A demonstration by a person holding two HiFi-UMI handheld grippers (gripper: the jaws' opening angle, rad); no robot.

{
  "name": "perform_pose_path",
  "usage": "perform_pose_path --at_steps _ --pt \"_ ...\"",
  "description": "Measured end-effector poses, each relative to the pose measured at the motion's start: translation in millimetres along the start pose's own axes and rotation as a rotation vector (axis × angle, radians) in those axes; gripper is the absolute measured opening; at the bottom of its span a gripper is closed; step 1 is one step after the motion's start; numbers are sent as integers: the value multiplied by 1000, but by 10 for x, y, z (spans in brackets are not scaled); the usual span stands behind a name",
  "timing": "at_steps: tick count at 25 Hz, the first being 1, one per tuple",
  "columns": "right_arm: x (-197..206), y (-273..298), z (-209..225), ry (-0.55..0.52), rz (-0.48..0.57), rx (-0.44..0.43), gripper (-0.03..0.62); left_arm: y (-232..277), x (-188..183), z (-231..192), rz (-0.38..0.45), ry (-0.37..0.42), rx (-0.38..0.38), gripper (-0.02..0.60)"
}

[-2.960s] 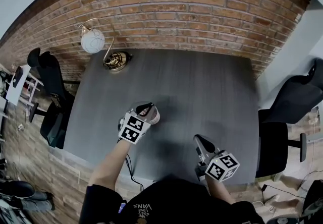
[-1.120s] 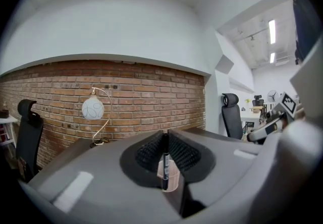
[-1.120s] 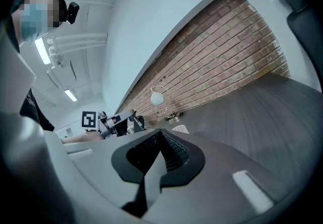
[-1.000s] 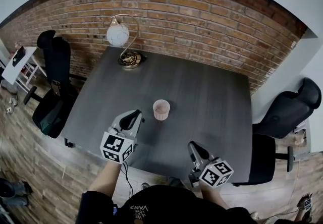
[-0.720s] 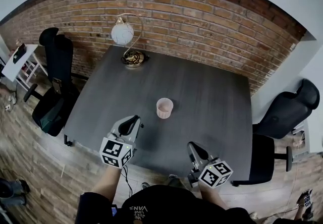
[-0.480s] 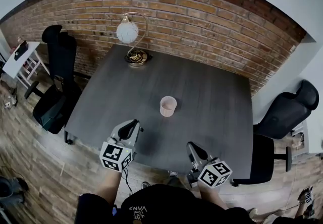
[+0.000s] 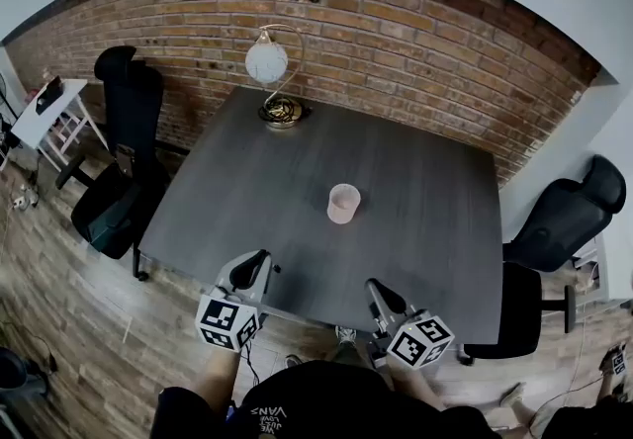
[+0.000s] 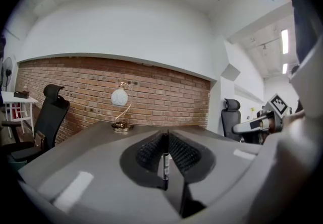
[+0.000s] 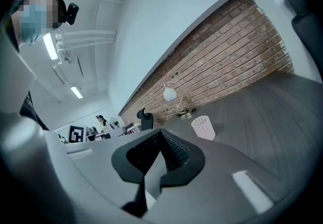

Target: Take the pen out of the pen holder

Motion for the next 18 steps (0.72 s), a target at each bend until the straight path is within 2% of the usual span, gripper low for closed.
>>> perform_pose_path --at_steps 18 --pt "310 71 -340 0 -22 -32 2 -597 228 52 -13 -18 -10 78"
Point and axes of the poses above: the fingertips, and each gripper's own axes: y forward along the fingers, z to its right, x out of its underside, the point moved 10 cm from there along -y, backward along the fingers, and after that the axes turned 7 degrees about -z, right-handed, at the moved point
